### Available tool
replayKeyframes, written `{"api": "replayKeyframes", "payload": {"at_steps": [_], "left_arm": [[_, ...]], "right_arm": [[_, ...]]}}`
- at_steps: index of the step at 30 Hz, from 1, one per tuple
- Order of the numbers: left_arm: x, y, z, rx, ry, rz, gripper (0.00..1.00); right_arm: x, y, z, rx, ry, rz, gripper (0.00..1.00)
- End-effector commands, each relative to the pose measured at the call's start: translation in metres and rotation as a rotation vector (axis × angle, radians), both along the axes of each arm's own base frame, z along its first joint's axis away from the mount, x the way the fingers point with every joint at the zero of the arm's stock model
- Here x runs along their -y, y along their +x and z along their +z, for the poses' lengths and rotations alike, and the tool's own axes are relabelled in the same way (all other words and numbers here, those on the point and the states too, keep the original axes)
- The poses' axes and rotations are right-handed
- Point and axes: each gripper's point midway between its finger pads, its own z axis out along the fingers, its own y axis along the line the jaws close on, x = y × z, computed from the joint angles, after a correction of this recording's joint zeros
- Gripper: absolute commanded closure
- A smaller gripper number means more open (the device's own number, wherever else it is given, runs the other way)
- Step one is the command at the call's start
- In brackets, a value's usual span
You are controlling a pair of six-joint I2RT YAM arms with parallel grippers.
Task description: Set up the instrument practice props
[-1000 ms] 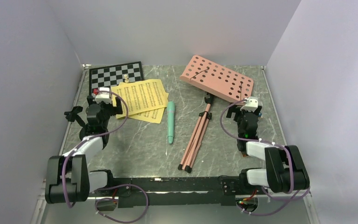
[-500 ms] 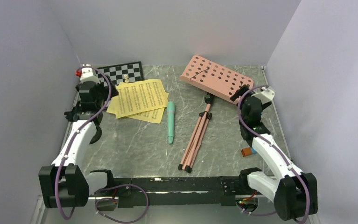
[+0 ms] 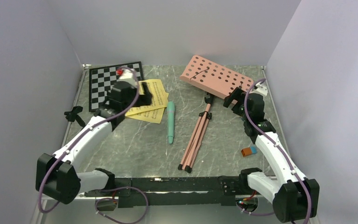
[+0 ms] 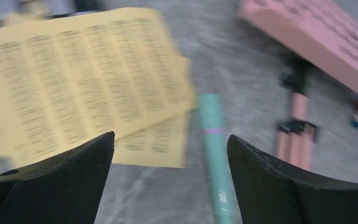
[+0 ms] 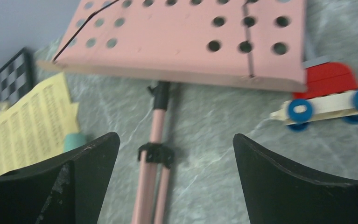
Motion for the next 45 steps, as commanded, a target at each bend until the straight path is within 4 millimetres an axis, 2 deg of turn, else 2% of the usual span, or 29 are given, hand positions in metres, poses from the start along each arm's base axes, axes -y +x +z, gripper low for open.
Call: {"api": "replayKeyframes", "payload": {"at_steps": [1, 6, 9, 12, 20, 22, 28, 34, 40, 45], "left_arm": [[0.092, -0.022, 0.037, 0.098, -0.017, -0.255, 0.05], [0.177, -0.043, 0.003, 0.033, 0.027, -0.449, 0.07], [0.212, -0.047, -0.019, -0.015, 0.058, -0.507, 0.08], [0.238, -0.049, -0.038, -0.048, 0.086, -0.552, 0.1], [0.278, -0.06, -0.07, -0.083, 0.153, -0.633, 0.11], [0.285, -0.065, -0.074, -0.09, 0.162, -0.655, 0.12], [0.294, -0.078, -0.08, -0.091, 0.16, -0.7, 0.13], [0.302, -0.095, -0.091, -0.107, 0.174, -0.741, 0.14], [0.304, -0.106, -0.105, -0.128, 0.208, -0.75, 0.14], [0.295, -0.109, -0.117, -0.15, 0.241, -0.725, 0.14]], "right_arm": [[-0.046, -0.01, -0.003, -0.016, 0.161, 0.206, 0.03], [-0.059, -0.013, -0.017, -0.043, 0.229, 0.252, 0.05], [-0.062, -0.014, -0.03, -0.073, 0.247, 0.255, 0.05], [-0.069, -0.012, -0.045, -0.115, 0.279, 0.276, 0.06], [-0.079, 0.01, -0.074, -0.174, 0.342, 0.272, 0.13], [-0.081, 0.018, -0.088, -0.202, 0.354, 0.267, 0.15], [-0.085, 0.044, -0.108, -0.221, 0.373, 0.249, 0.23], [-0.086, 0.066, -0.111, -0.18, 0.356, 0.241, 0.26], [-0.103, 0.076, -0.122, -0.192, 0.35, 0.281, 0.33], [-0.114, 0.081, -0.139, -0.219, 0.341, 0.279, 0.42]]}}
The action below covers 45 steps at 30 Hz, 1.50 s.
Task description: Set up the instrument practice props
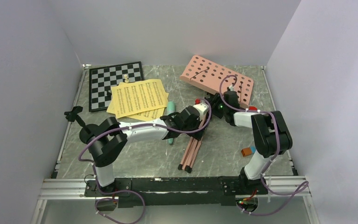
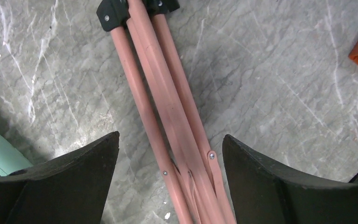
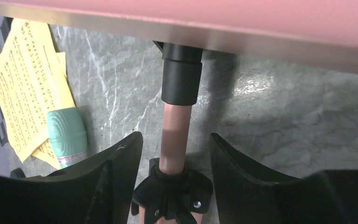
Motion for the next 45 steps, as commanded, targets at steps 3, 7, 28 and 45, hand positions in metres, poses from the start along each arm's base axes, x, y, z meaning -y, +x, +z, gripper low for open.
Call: {"api": "replayKeyframes", "payload": {"at_steps": [3, 7, 28, 45], "left_arm": [[-0.013, 0.001, -0.015, 0.017, 0.051, 0.036, 0.14], [-0.018, 0.001, -0.021, 0.019, 0.077, 0.043, 0.15], [-0.028, -0.001, 0.007, 0.057, 0.038, 0.064, 0.14], [-0.021, -0.028, 0.127, 0.167, -0.276, -0.075, 0.13]], "right_arm": [[-0.013, 0.023, -0.001, 0.053, 0.015, -0.024, 0.45], [-0.013, 0.028, -0.013, 0.035, 0.012, -0.045, 0.5], [0.001, 0.037, 0.081, 0.369, -0.165, -0.053, 1.0], [0.014, -0.037, 0.303, 1.051, -0.168, -0.124, 1.0]]}}
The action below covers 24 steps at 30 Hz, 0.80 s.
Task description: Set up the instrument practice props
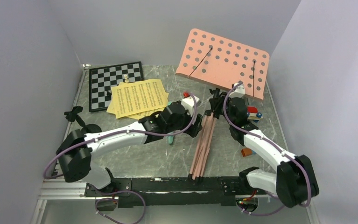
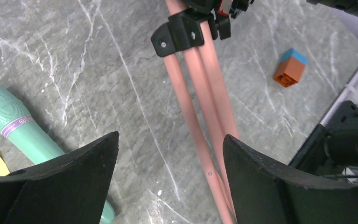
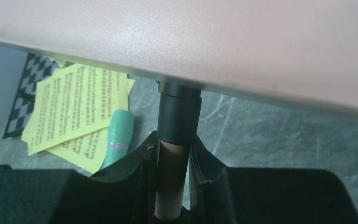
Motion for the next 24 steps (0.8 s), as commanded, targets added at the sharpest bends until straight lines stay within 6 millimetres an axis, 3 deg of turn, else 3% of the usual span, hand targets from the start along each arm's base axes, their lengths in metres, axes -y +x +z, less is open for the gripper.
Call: {"api": "replayKeyframes", "payload": {"at_steps": [1, 8, 17, 24], "left_arm": [[-0.003, -0.015, 0.042, 0.062, -0.114, -0.071, 0.13], [-0.017, -0.03, 0.087, 0.172, -0.236, -0.122, 0.12], [-0.024, -0.041, 0.083, 0.217, -0.23, -0.182, 0.13], [-0.02, -0.037, 0.069, 0.219, -0.206, -0.187, 0.14]], "right_arm": [[0.015, -0.003, 0.184, 0.631, 0.062, -0.043, 1.0], [0.005, -0.026, 0.245, 0.765, 0.052, 0.051, 1.0], [0.003, -0.061, 0.309, 0.989, 0.065, 0.105, 1.0], [0.007, -0.085, 0.33, 1.081, 0.117, 0.123, 1.0]]}}
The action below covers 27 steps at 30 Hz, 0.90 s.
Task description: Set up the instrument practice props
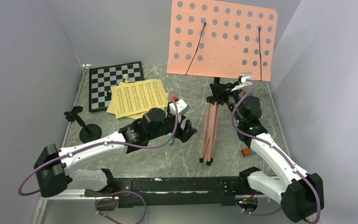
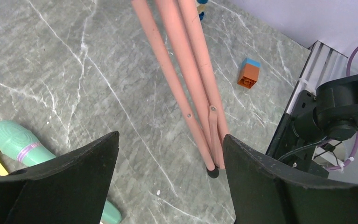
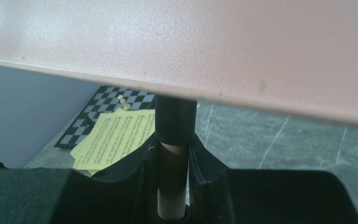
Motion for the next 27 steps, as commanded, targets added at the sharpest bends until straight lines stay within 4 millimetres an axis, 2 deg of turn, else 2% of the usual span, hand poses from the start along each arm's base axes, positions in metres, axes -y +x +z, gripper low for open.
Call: {"api": "replayKeyframes", "payload": {"at_steps": [1, 8, 13, 21, 27], "left_arm": [[0.009, 0.002, 0.009, 0.051, -0.042, -0.027, 0.14], [0.018, -0.003, 0.003, 0.1, -0.07, -0.092, 0.15], [0.025, 0.001, 0.001, 0.163, -0.082, -0.109, 0.15], [0.036, 0.013, -0.005, 0.223, -0.064, -0.105, 0.16], [0.036, 0.017, -0.018, 0.24, -0.038, -0.103, 0.16]], "right_arm": [[0.026, -0.073, 0.197, 0.655, 0.211, 0.002, 1.0], [0.03, -0.101, 0.218, 0.735, 0.254, 0.036, 1.0], [0.027, -0.125, 0.229, 0.788, 0.258, 0.1, 1.0], [0.016, -0.141, 0.225, 0.8, 0.193, 0.182, 1.0], [0.02, -0.154, 0.225, 0.807, 0.185, 0.181, 1.0]]}}
